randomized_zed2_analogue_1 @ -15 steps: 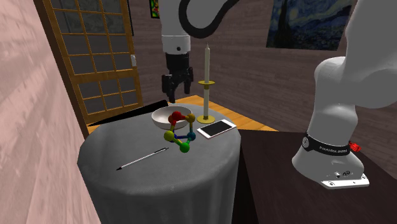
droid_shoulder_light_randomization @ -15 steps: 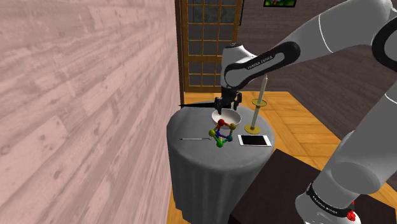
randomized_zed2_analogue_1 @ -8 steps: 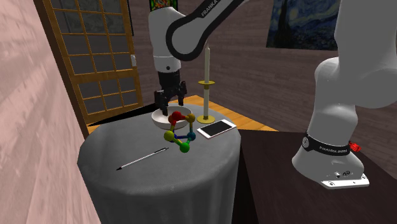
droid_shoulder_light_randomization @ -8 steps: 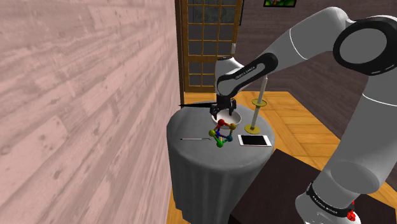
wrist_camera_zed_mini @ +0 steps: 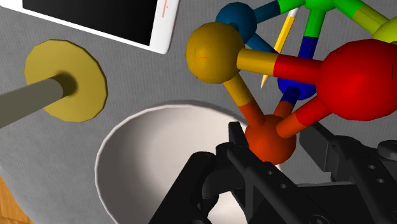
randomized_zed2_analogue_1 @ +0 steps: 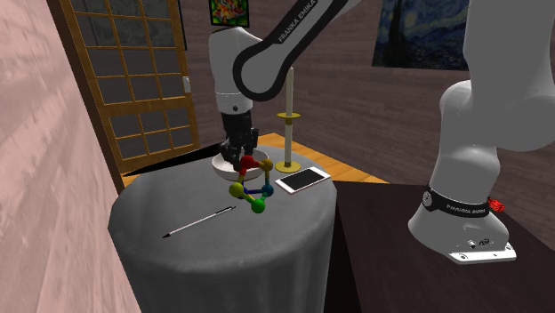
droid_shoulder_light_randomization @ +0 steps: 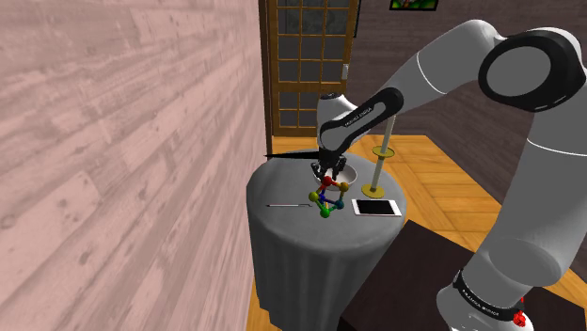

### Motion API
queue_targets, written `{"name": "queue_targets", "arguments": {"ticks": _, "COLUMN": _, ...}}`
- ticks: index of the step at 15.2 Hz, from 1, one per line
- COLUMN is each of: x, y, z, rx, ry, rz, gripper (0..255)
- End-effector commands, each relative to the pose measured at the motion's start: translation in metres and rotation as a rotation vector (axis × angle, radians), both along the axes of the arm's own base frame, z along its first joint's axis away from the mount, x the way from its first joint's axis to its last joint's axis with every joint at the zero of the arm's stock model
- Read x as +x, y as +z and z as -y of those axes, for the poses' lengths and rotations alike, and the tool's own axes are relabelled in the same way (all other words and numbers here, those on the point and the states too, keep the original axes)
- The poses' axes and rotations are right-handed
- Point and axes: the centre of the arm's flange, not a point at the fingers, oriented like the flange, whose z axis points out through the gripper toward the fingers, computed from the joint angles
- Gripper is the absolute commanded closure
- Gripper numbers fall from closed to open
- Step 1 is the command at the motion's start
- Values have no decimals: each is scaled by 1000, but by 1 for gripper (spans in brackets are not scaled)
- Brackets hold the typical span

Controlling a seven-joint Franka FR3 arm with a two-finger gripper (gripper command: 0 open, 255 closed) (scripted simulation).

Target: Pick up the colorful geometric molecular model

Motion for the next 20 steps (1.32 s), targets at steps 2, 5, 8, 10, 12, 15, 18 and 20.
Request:
{"name": "queue_targets", "arguments": {"ticks": 2, "x": 0, "y": 0, "z": 0, "rx": 0, "ry": 0, "rz": 0, "gripper": 255}}
{"name": "queue_targets", "arguments": {"ticks": 5, "x": 0, "y": 0, "z": 0, "rx": 0, "ry": 0, "rz": 0, "gripper": 255}}
{"name": "queue_targets", "arguments": {"ticks": 8, "x": 0, "y": -1, "z": 0, "rx": 0, "ry": 0, "rz": 0, "gripper": 255}}
{"name": "queue_targets", "arguments": {"ticks": 10, "x": 0, "y": 9, "z": 0, "rx": 0, "ry": 0, "rz": 0, "gripper": 255}}
{"name": "queue_targets", "arguments": {"ticks": 12, "x": 0, "y": 20, "z": 0, "rx": 0, "ry": 0, "rz": 0, "gripper": 255}}
{"name": "queue_targets", "arguments": {"ticks": 15, "x": 0, "y": 36, "z": 0, "rx": 0, "ry": 0, "rz": 0, "gripper": 255}}
{"name": "queue_targets", "arguments": {"ticks": 18, "x": 0, "y": 52, "z": 0, "rx": 0, "ry": 0, "rz": 0, "gripper": 255}}
{"name": "queue_targets", "arguments": {"ticks": 20, "x": 0, "y": 62, "z": 0, "rx": 0, "ry": 0, "rz": 0, "gripper": 255}}
